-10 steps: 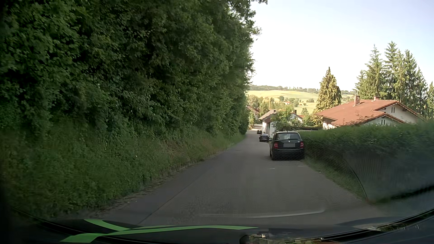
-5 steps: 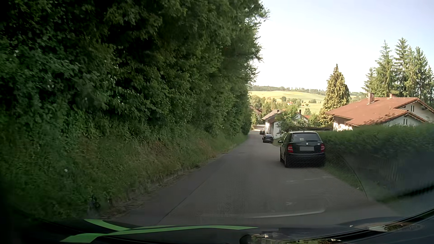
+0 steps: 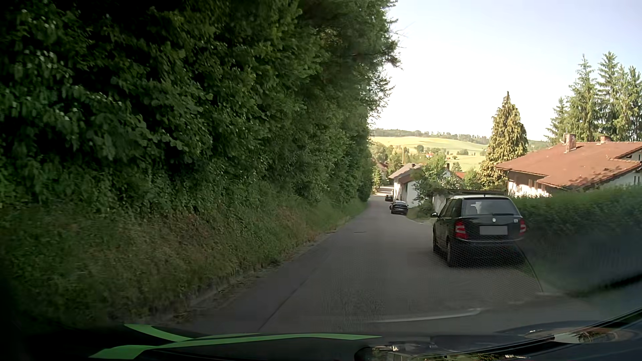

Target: Follow the waypoints while adhering to traffic rules and regulations

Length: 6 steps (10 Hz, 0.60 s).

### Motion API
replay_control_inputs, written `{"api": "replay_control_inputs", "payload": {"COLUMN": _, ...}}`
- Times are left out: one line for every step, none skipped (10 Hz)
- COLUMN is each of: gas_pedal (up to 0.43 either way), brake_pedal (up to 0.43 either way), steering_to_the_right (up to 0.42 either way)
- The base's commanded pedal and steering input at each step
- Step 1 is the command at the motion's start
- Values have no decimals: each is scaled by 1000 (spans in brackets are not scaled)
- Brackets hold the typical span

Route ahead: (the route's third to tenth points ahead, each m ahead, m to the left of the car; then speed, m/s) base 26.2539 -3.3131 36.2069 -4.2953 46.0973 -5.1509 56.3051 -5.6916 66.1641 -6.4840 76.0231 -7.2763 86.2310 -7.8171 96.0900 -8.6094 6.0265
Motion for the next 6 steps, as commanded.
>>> {"api": "replay_control_inputs", "payload": {"gas_pedal": 0, "brake_pedal": 79, "steering_to_the_right": 2}}
{"api": "replay_control_inputs", "payload": {"gas_pedal": 0, "brake_pedal": 79, "steering_to_the_right": 6}}
{"api": "replay_control_inputs", "payload": {"gas_pedal": 0, "brake_pedal": 79, "steering_to_the_right": 10}}
{"api": "replay_control_inputs", "payload": {"gas_pedal": 0, "brake_pedal": 85, "steering_to_the_right": 12}}
{"api": "replay_control_inputs", "payload": {"gas_pedal": 0, "brake_pedal": 91, "steering_to_the_right": 17}}
{"api": "replay_control_inputs", "payload": {"gas_pedal": 0, "brake_pedal": 110, "steering_to_the_right": 22}}
